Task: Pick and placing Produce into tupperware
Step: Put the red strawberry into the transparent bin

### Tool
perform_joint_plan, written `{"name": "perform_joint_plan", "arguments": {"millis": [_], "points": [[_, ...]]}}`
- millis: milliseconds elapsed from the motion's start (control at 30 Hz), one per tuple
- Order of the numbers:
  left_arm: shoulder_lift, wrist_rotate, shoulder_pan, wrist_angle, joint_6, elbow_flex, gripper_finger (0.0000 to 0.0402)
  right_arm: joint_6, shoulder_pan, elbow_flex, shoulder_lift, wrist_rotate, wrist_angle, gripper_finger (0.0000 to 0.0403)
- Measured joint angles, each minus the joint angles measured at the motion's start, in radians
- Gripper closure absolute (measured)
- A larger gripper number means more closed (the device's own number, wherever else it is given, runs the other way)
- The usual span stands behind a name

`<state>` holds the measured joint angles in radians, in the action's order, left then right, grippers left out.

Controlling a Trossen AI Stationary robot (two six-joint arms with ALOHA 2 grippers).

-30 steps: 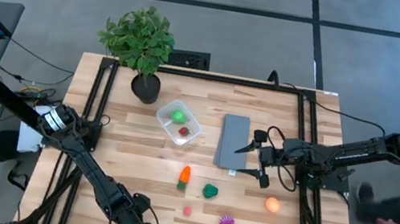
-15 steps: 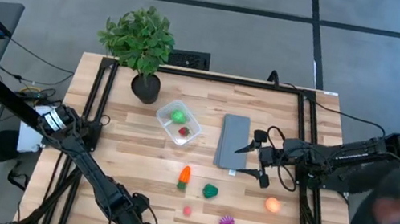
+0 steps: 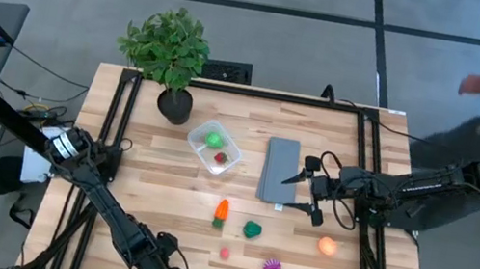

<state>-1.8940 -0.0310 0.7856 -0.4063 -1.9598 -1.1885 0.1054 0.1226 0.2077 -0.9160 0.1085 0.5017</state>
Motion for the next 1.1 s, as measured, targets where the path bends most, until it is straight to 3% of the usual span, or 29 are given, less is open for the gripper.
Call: {"name": "perform_joint_plan", "arguments": {"millis": [200,1100], "points": [[-0.047,-0.043,0.009,0.017,0.006,-0.005,0.0045,-0.001,0.0,0.0,0.0,0.0,0.002,0.0085],[-0.054,0.009,0.012,-0.042,0.027,-0.046,0.0045,-0.001,0.0,0.0,0.0,0.0,0.001,0.0085]]}}
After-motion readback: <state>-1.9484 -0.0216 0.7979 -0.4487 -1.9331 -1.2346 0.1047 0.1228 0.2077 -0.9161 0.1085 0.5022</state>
